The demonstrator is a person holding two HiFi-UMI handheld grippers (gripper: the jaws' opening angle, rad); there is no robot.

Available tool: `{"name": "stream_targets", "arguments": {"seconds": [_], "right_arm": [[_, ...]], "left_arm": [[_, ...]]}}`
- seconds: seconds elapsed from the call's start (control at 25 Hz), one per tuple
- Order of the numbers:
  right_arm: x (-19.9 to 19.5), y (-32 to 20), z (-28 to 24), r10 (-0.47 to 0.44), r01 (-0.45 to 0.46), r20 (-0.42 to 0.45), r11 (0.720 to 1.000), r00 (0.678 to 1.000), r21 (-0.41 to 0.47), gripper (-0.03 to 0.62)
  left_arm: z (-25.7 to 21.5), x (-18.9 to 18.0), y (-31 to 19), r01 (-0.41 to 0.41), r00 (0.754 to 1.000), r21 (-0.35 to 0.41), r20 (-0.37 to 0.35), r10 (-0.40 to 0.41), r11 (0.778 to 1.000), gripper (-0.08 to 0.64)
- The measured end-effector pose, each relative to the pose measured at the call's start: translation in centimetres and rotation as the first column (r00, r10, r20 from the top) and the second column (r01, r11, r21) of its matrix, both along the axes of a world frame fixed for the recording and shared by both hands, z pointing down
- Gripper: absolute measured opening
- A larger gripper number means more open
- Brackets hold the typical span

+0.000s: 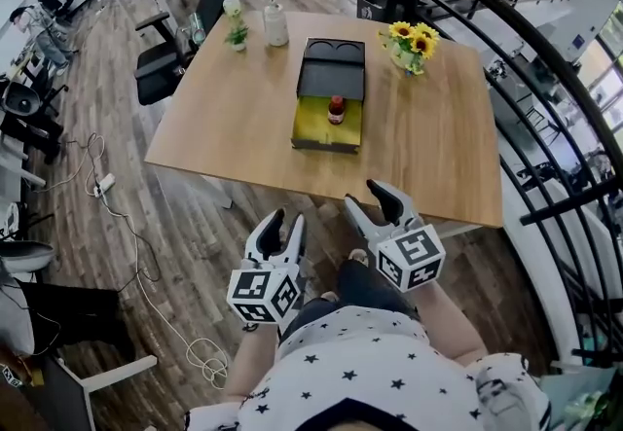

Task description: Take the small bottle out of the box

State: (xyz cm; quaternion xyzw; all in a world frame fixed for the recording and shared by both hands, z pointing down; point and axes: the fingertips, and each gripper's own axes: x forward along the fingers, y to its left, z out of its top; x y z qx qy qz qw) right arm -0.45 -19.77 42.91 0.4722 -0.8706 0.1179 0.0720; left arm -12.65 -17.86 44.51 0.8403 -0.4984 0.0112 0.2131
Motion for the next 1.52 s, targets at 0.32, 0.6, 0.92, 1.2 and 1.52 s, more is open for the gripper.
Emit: {"name": "stream_targets", "arguments": {"seconds": [0.32,0.6,0.92,1.2,1.52], "right_arm": [[0.5,-6.0,1.0,-0.021,0.021,-0.027,1.000,0.999,0.003,0.183],[1.2,-12.1,2.6,-0.043,0.042,-0.065,0.999,0.997,-0.013,0.183],[1.6,-18.4,4.4,-0.067,0.063,-0.087,0.997,0.994,-0.043,0.183],[1.6,-22.3,6.3,-0.093,0.084,-0.111,0.993,0.989,-0.078,0.183],[1.4,-25.9,8.6,-0.133,0.117,-0.163,0.987,0.978,-0.108,0.183]], "left_arm": [[1.2,0.6,-4.5,0.023,1.000,-0.029,-0.008,-0.023,0.999,0.138],[1.9,1.0,-10.1,0.051,0.999,-0.051,-0.008,-0.052,0.997,0.140],[2.4,1.7,-15.6,0.076,0.997,-0.074,-0.004,-0.076,0.994,0.138],[3.1,2.1,-18.5,0.097,0.995,-0.106,0.003,-0.097,0.990,0.138],[3.7,2.5,-21.2,0.114,0.993,-0.127,0.009,-0.114,0.985,0.138]]}}
